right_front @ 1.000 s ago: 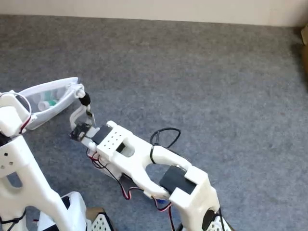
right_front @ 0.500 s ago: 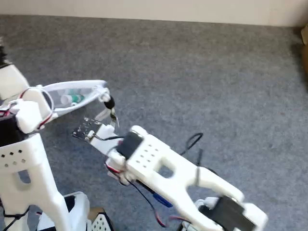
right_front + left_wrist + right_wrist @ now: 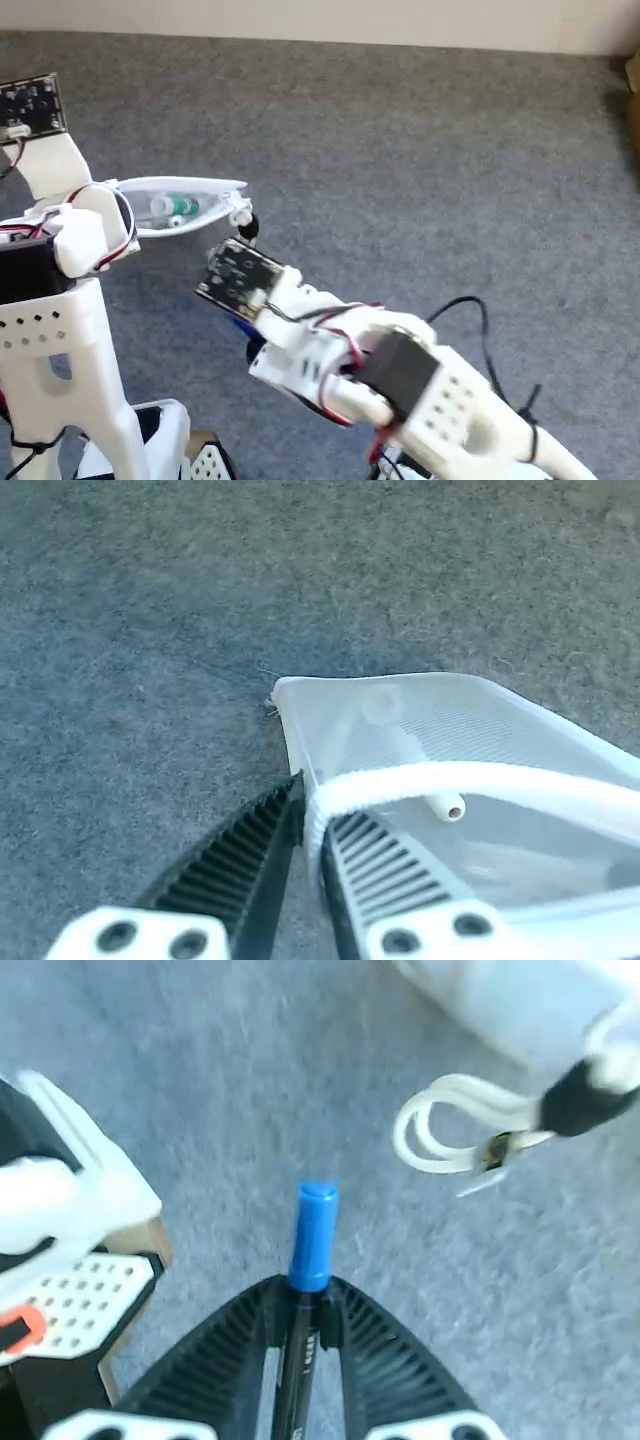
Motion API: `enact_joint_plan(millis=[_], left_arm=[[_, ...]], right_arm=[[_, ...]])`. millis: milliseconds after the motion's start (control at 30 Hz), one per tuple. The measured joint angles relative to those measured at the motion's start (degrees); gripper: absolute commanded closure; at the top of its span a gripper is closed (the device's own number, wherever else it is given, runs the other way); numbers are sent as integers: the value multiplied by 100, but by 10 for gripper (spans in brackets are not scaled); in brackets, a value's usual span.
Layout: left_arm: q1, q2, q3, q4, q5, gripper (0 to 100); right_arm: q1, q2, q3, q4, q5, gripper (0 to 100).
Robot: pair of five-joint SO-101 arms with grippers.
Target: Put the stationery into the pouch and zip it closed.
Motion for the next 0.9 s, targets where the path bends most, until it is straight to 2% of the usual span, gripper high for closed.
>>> enact_joint_plan(millis=[200,267,433,900], left_arm=[[70,0,-9,0,0,990],[70,0,-9,0,0,990],[70,0,-9,0,0,991],[70,0,-9,88,0,990]], right_arm=[[0,-695,9,-791,-18,994],[0,-818,114,-1178,-229,994],[0,-835,141,-1908,-527,994],[0,-835,141,-3473,-563,994]])
